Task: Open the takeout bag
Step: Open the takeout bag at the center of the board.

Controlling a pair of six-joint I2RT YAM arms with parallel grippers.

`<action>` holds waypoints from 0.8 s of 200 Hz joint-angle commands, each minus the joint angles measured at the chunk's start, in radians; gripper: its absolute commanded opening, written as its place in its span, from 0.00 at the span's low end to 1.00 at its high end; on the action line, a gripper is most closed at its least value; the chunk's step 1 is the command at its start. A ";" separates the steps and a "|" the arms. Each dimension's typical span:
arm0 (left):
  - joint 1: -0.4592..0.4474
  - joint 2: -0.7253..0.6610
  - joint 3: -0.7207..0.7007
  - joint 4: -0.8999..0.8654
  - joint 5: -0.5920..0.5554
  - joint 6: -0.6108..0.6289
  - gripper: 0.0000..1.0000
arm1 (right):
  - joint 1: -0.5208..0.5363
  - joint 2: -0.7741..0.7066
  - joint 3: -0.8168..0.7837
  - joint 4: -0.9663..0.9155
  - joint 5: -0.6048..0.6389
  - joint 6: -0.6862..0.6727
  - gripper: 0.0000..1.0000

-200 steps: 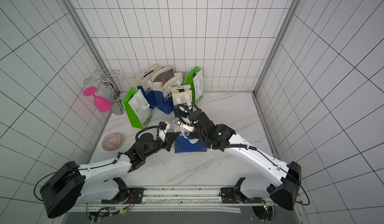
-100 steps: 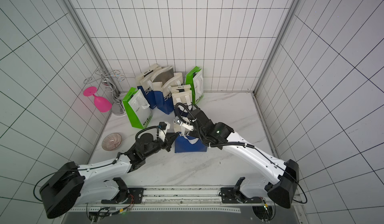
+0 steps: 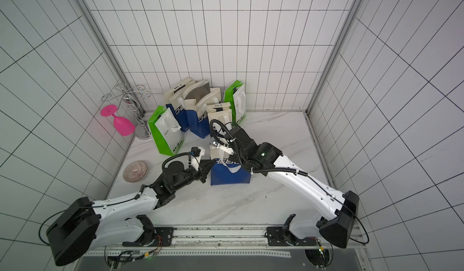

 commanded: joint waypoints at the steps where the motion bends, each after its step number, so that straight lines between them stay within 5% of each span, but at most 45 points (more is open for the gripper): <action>1: 0.003 -0.001 -0.026 -0.070 -0.012 0.007 0.00 | -0.010 -0.014 0.188 0.037 0.091 -0.030 0.00; 160: 0.002 0.024 -0.016 -0.093 -0.032 0.024 0.00 | -0.006 0.039 0.303 0.022 0.155 -0.181 0.00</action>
